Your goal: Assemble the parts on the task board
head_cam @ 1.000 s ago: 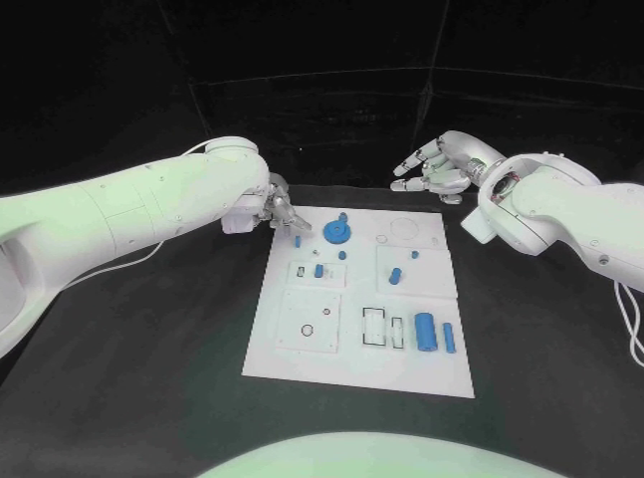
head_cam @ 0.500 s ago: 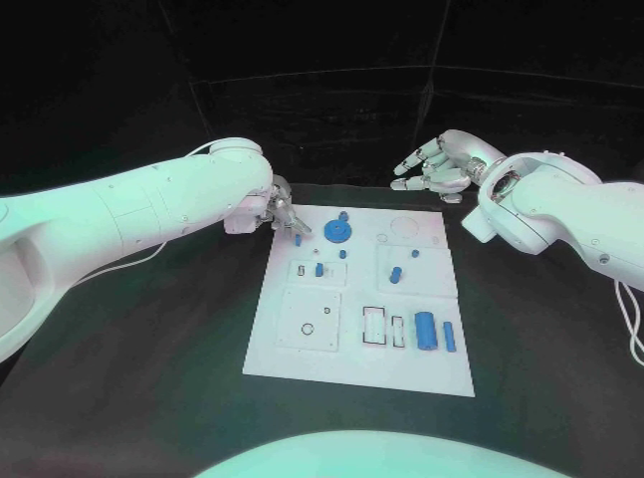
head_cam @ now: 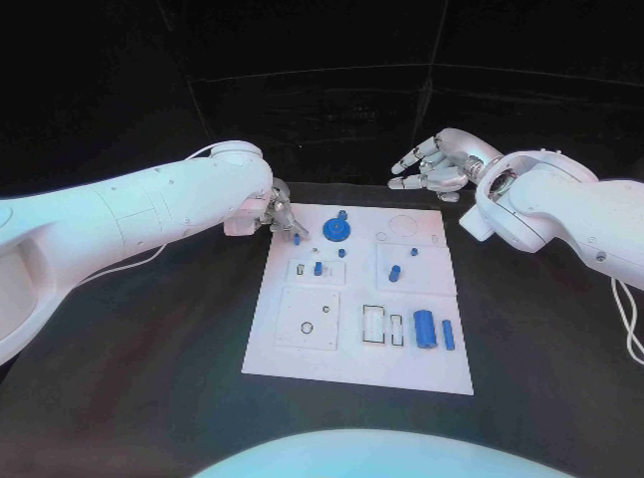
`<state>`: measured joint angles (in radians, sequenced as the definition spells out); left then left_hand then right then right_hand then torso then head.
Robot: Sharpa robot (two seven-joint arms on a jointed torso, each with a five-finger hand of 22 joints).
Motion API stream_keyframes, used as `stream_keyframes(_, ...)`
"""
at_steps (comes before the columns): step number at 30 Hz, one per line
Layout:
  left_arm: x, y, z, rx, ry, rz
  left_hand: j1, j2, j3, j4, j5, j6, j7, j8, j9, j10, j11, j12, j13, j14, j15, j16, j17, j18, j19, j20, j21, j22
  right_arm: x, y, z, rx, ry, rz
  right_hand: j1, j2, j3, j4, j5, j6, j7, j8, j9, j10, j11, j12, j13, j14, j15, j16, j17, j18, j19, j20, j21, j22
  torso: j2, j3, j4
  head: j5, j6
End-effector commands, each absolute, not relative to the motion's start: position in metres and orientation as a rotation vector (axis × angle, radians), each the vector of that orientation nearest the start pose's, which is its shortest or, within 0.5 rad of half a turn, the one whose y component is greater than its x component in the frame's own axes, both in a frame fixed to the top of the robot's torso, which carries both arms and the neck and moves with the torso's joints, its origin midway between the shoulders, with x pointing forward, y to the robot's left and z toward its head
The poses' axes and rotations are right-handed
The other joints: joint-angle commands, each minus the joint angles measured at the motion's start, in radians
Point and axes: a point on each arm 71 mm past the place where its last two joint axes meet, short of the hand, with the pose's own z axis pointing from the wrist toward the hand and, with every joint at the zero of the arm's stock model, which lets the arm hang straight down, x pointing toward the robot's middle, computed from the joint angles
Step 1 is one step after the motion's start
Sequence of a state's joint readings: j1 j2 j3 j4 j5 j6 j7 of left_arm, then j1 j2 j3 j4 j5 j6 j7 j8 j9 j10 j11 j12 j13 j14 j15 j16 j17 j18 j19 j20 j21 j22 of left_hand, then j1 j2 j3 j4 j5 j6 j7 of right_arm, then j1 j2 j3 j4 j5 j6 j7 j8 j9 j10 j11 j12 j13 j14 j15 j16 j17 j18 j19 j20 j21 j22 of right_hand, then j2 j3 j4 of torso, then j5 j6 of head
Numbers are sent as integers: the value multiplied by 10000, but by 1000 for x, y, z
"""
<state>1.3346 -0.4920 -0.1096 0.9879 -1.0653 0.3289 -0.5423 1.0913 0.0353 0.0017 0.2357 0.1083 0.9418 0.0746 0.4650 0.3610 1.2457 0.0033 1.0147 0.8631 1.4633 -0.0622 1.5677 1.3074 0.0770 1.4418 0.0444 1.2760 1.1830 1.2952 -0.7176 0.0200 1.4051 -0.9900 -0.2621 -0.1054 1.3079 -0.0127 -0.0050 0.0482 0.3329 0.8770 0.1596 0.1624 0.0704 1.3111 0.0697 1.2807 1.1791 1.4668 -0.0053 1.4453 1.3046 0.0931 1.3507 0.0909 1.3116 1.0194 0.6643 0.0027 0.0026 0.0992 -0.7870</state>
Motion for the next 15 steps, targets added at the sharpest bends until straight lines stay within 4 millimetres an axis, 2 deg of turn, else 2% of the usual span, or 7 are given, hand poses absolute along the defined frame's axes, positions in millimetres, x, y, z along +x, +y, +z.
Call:
stream_keyframes(1, 573, 199, -207, -1716, 23689, -1507, 113, -19, 3, -61, -44, 84, 14, 60, -16, 74, -27, 58, -7, 1075, -14, 31, 2634, 62, 47, -2, 25, -1, 530, -174, -129, 2422, 17017, 9028, 23, 98, 12, 67, 34, -77, -2, 43, -10, -60, 1, -45, -4, 491, -52, -39, -5, 111, -62, 22, -67, -9, -5, 3, 2, -1, -25)
stream_keyframes(10, 572, 196, -207, -1649, 23637, -1670, 238, 84, 29, -128, -38, 129, 0, 93, -39, 76, -39, 75, -11, 1075, -23, 31, 2634, 61, 49, -8, 26, 9, 530, -173, -129, 2417, 17038, 9029, 23, 98, 12, 67, 34, -77, -2, 43, -10, -60, 1, -45, -4, 491, -52, -39, -5, 111, -62, 22, -67, -9, -8, 5, 8, 3, -33)
stream_keyframes(15, 571, 194, -207, -1546, 23675, -1788, 489, 200, 114, -303, -34, 171, -17, 130, -74, 77, -55, 91, -27, 1075, -32, 31, 2634, 56, 56, -17, 38, 38, 530, -172, -129, 2411, 17055, 9031, 23, 98, 12, 67, 34, -77, -2, 43, -10, -60, 1, -45, -4, 491, -52, -39, -5, 111, -62, 22, -67, -9, -5, 5, 3, 9, -45)
